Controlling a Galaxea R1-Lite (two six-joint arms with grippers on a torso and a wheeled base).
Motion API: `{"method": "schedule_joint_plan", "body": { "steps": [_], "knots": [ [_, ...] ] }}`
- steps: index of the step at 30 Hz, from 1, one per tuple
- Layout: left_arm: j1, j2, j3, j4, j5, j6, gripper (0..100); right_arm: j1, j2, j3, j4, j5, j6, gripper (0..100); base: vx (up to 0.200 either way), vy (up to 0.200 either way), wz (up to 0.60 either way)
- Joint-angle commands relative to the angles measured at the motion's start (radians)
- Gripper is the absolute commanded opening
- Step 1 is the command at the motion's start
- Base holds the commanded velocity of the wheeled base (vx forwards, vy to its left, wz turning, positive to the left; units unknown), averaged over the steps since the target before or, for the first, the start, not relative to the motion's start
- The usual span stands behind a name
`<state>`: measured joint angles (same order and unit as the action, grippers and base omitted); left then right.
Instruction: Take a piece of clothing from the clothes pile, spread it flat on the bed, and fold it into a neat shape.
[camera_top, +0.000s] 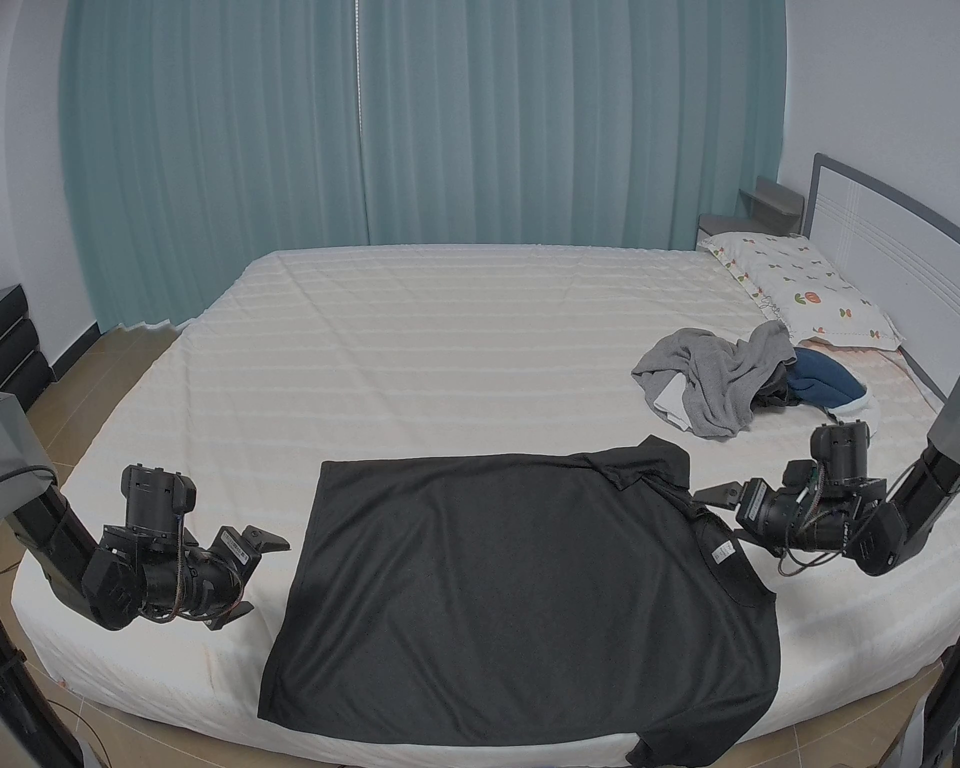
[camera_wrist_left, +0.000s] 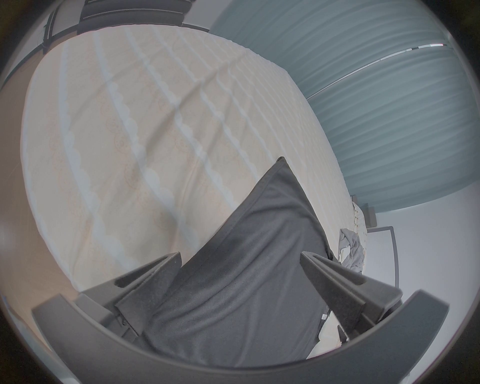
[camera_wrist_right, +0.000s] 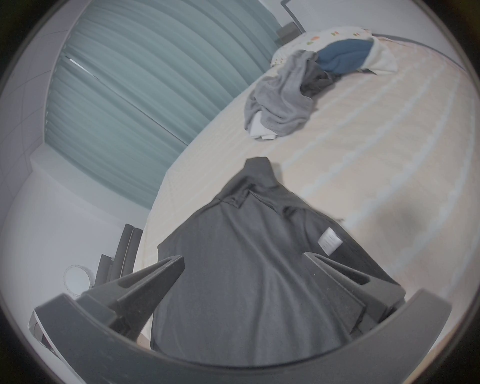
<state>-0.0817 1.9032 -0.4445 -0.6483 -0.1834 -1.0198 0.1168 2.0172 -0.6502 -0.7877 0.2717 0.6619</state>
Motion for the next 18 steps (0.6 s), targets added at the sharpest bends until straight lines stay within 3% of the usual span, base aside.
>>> {"method": "schedule_joint_plan", "body": {
  "steps": [1,5,10,15,18],
  "knots": [
    [-0.01,0.02,0.001,-0.001,-0.03,-0.005,100,0.067,0.163,-0.184,0.018,-0.055,0.008,100,0.0,0.0,0.0],
    [-0.009,0.023,-0.003,-0.002,-0.044,-0.022,100,0.08,0.247,-0.289,0.047,-0.077,0.008,100,0.0,0.0,0.0],
    [-0.003,0.042,0.009,-0.05,-0.103,-0.029,100,0.106,0.368,-0.522,0.197,-0.126,0.008,100,0.0,0.0,0.0],
    [-0.003,0.07,0.01,-0.057,-0.103,-0.029,100,0.121,0.465,-0.706,0.289,-0.135,0.01,100,0.0,0.0,0.0],
    [-0.003,0.07,0.015,-0.059,-0.105,-0.029,100,0.124,0.517,-0.796,0.315,-0.177,0.007,100,0.0,0.0,0.0]
  ]
}}
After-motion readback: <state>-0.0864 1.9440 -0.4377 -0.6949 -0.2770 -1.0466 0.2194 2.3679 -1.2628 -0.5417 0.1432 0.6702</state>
